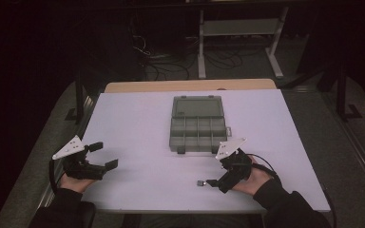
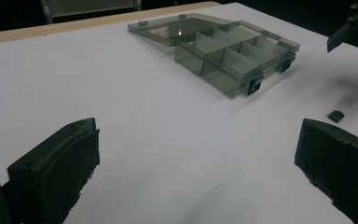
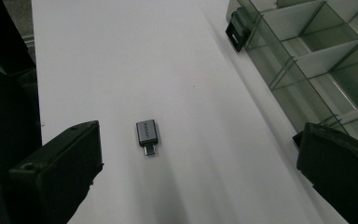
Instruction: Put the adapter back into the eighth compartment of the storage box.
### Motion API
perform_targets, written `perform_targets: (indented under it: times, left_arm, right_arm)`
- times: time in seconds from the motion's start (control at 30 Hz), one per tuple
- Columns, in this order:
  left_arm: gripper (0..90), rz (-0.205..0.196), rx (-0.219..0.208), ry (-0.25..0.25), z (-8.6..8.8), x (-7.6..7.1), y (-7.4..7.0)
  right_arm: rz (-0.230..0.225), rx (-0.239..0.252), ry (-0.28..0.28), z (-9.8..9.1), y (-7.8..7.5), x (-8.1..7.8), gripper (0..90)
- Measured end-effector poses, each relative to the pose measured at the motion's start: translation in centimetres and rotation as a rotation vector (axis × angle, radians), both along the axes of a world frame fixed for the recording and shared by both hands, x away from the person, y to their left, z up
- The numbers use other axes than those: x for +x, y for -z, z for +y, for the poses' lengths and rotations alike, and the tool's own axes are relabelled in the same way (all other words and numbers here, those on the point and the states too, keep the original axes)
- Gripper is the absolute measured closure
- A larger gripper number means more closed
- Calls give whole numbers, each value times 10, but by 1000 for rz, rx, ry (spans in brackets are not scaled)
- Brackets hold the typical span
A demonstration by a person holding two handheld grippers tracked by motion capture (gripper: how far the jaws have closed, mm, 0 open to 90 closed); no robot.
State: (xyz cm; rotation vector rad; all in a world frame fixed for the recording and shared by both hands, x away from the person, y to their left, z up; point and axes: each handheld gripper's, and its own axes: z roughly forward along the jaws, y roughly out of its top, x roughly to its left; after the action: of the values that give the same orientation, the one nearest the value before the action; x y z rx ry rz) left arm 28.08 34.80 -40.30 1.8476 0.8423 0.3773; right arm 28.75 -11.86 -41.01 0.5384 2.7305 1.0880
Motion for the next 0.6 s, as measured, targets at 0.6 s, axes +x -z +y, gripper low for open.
perform_targets:
  times: [0.6]
  left_arm:
    - [0,1,-1,2,0,0,0]
  right_arm:
    - [19,-30,-36,12,6,-2,0]
